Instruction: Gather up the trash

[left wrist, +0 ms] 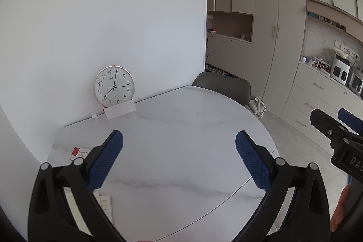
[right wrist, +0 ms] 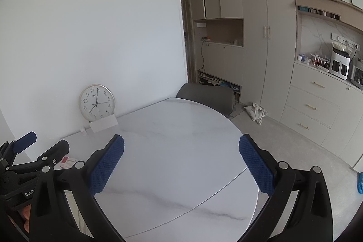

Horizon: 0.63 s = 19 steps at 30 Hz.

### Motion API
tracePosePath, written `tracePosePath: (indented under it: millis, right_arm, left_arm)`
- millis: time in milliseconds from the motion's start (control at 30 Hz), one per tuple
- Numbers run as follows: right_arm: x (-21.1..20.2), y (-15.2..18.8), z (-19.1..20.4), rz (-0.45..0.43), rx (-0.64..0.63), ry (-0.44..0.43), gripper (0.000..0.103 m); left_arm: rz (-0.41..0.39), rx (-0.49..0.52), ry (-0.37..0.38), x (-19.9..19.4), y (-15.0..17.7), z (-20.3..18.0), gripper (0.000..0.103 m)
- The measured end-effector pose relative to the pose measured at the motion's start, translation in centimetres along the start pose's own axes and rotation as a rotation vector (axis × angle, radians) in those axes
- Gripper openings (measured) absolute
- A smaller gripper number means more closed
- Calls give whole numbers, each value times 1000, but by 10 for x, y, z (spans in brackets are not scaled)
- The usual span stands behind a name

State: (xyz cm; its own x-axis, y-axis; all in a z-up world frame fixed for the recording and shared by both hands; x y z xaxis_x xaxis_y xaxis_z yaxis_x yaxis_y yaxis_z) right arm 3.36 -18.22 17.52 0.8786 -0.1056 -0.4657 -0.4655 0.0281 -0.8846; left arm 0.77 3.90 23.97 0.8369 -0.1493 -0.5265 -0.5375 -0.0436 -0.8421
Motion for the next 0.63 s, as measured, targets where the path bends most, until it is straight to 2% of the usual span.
tracePosePath:
  millis: [633]
  right_arm:
    - [0, 5, -2, 12, -10, 5, 101]
  left_arm:
    - [6, -4, 3, 1, 5, 1, 95]
Point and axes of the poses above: each gripper's, at about its wrist camera, not at the fingertips, and x roughly the way its jaws point, z to its left, y to its underside, the point moved 2 cm from there along x, roughly the way its jaws point, and after that the axes turned 15 degrees about y, right-handed, at the moved point
